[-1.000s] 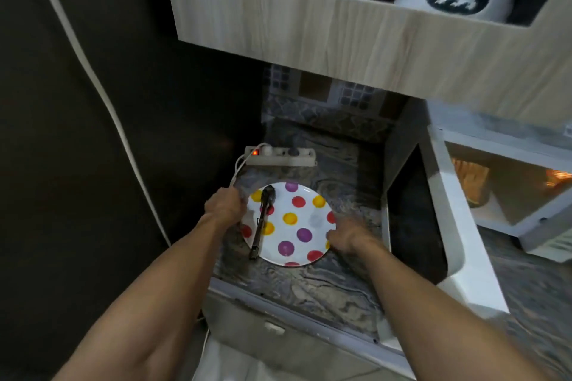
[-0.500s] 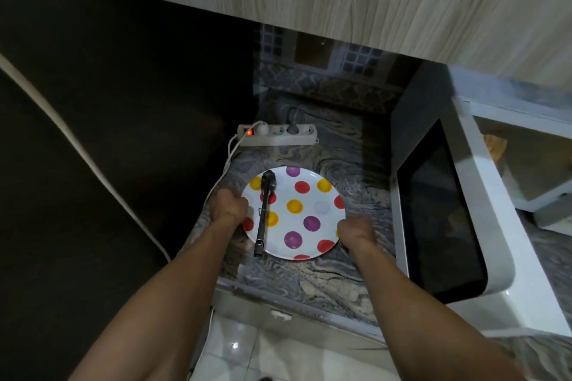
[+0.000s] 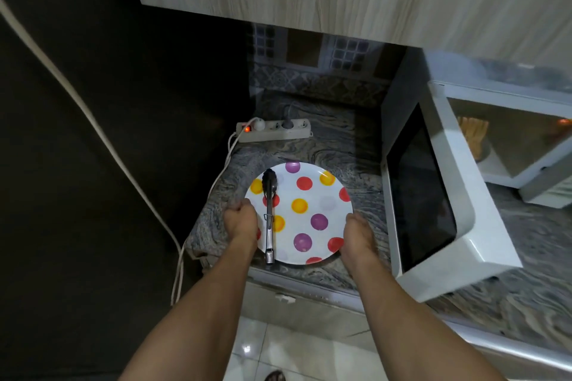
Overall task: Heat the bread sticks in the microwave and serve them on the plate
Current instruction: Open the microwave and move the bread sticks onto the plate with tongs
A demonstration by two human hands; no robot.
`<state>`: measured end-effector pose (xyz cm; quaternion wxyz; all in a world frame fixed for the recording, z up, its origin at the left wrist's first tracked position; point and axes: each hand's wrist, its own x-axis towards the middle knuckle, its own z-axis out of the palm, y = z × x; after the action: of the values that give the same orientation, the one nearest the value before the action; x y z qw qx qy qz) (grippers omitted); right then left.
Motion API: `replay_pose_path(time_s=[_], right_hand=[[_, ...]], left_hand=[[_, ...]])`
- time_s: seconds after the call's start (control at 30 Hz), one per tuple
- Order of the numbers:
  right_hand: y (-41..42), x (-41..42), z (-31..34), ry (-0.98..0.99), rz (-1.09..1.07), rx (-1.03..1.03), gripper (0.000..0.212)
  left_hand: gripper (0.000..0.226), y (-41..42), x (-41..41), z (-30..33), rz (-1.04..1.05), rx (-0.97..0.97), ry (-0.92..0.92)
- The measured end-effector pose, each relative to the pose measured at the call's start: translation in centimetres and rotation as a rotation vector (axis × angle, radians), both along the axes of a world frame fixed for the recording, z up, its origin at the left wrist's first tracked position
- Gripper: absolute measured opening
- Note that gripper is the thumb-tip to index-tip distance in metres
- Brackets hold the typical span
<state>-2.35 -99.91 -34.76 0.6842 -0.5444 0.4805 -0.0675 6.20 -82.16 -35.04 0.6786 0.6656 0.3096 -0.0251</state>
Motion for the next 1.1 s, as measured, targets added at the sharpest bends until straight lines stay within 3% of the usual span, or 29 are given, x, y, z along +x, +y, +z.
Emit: replay_pose_path(time_s=[0.27, 0.4, 0.53, 0.67, 0.97, 1.1], right_hand=[[1.3, -4.8, 1.5, 0.010, 0.080, 0.027, 0.038], [1.0, -7.7, 0.1, 0.058, 0.176, -0.077, 0.047], [2.1, -12.2, 2.3, 0.002, 0.181, -0.045, 0.022], [2.4, -17.9, 2.1, -0.059, 0.158, 0.052, 0.019], [-2.1, -30.6, 0.4, 0.027, 0.166, 0.040, 0.030], [-5.8, -35.2, -0.2, 0.046, 0.053, 0.035, 0.034]], left_hand=[[0.026, 1.1, -5.6, 1.1, 0.087, -0.047, -0.048], [0.023, 2.5, -9.9, 2.1, 0.139, -0.019, -0.010], [0.026, 3.5, -15.0, 3.4, 0.167, -0.020, 0.030], [0.023, 3.7, -21.7, 3.5, 0.185, 0.040, 0.050], [0.031, -0.8, -33.9, 1.3, 0.143, 0.078, 0.096], [0.030, -5.2, -37.2, -0.2, 0.051, 0.080, 0.153]])
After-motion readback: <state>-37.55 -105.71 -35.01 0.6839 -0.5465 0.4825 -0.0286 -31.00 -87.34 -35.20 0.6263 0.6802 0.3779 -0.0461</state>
